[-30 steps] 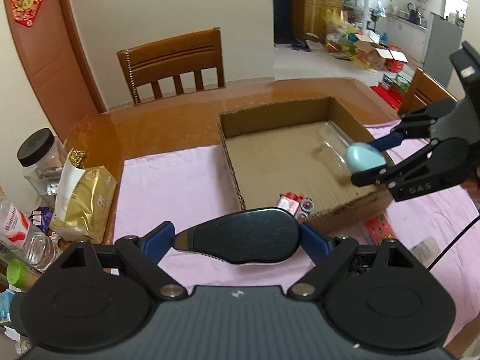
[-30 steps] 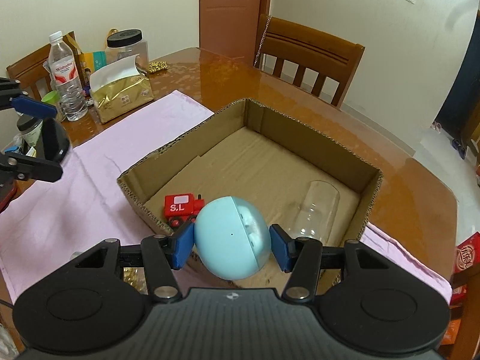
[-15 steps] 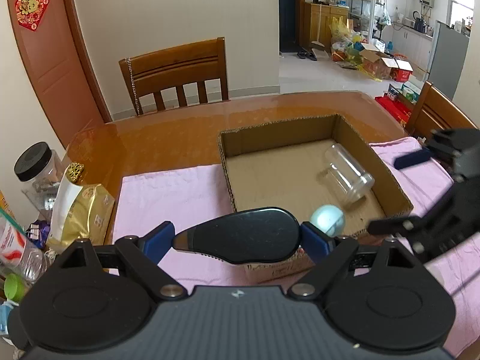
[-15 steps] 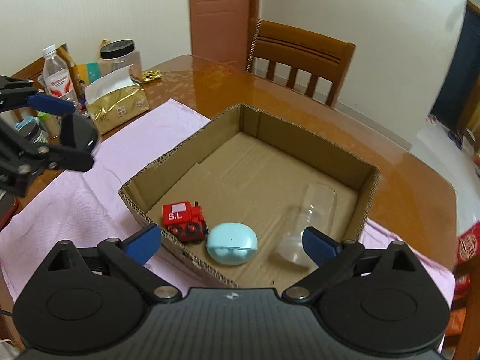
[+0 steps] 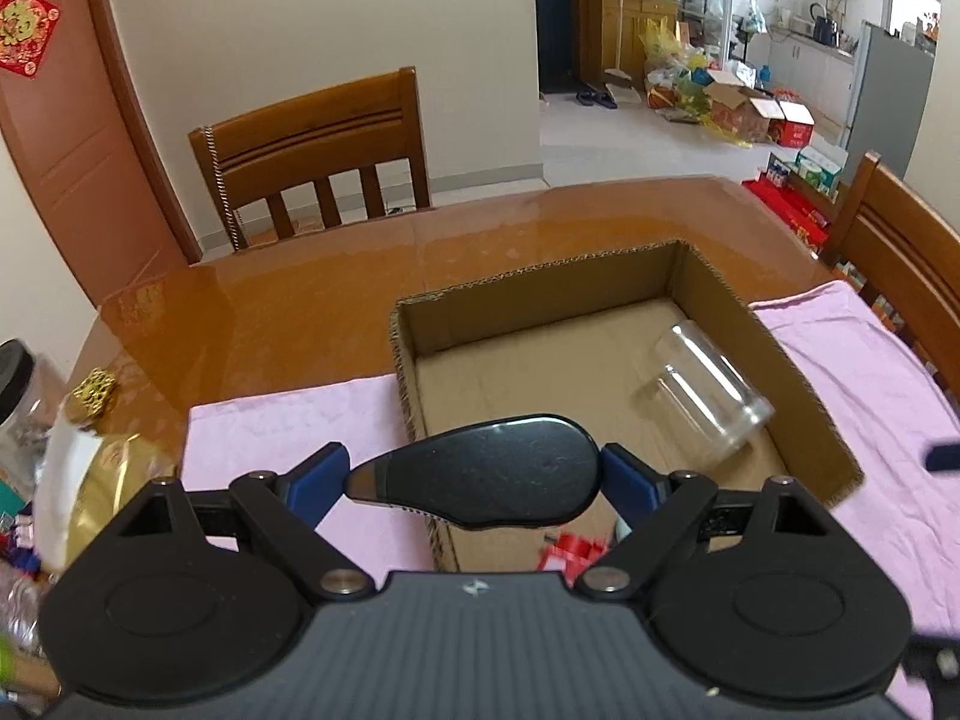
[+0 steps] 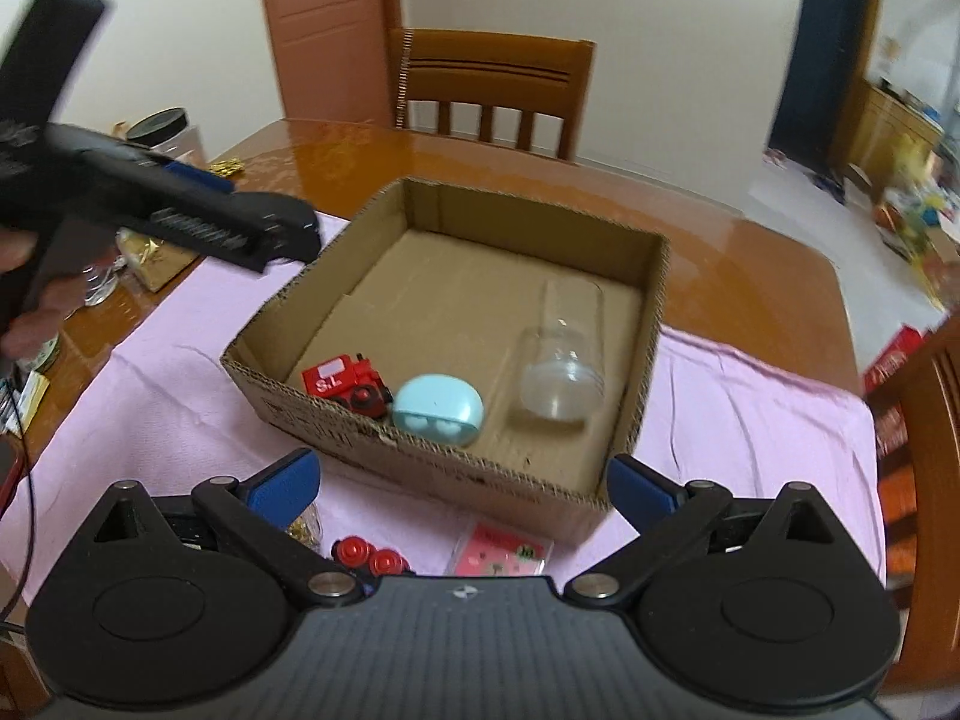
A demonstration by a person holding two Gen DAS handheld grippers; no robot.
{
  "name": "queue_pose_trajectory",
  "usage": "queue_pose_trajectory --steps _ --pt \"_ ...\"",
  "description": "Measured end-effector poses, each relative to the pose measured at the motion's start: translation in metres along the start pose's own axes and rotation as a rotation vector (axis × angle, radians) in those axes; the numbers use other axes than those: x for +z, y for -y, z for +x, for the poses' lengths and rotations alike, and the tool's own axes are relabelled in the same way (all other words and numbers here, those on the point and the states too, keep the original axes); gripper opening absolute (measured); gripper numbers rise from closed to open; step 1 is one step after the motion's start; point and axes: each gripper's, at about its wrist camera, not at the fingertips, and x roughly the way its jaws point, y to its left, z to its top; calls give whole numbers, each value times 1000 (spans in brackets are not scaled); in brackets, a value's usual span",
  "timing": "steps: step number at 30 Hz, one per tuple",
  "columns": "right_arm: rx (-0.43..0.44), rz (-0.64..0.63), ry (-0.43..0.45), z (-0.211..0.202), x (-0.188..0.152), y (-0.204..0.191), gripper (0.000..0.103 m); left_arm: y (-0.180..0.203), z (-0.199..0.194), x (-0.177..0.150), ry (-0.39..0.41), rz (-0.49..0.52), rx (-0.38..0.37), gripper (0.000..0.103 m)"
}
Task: Organize rigid objects
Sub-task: 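Carry the mint-green case and black dispenser into the box and release both, then move both tools back toward the gold-capsule jar and white bottle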
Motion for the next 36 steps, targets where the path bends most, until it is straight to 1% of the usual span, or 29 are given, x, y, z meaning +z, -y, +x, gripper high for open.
queue_pose_trajectory --steps 5,8,11,14,17,23,28,33,36 --pt "-24 61 -14 -3 -14 3 103 7 29 15 -1 6 5 89" --pt "-51 59 -19 -5 -22 4 103 7 36 23 16 -13 -5 91" --pt "-72 57 -26 -6 -27 6 103 8 34 26 28 -21 2 97" --pt "-79 77 -29 -7 -31 11 103 7 26 22 40 -20 -7 99" --pt "-84 87 -31 -6 -32 11 103 6 16 15 47 -7 5 100" --pt "-88 90 -21 -8 -37 7 103 3 -11 -8 66 -6 14 101" --pt "-86 100 -23 -9 -48 3 103 1 -35 -41 79 -24 32 102" --pt "-78 115 -37 -7 -62 -1 103 8 -50 -79 58 -39 35 102" --pt "-69 132 -53 -3 -69 -3 103 15 -51 -105 19 -46 -1 102"
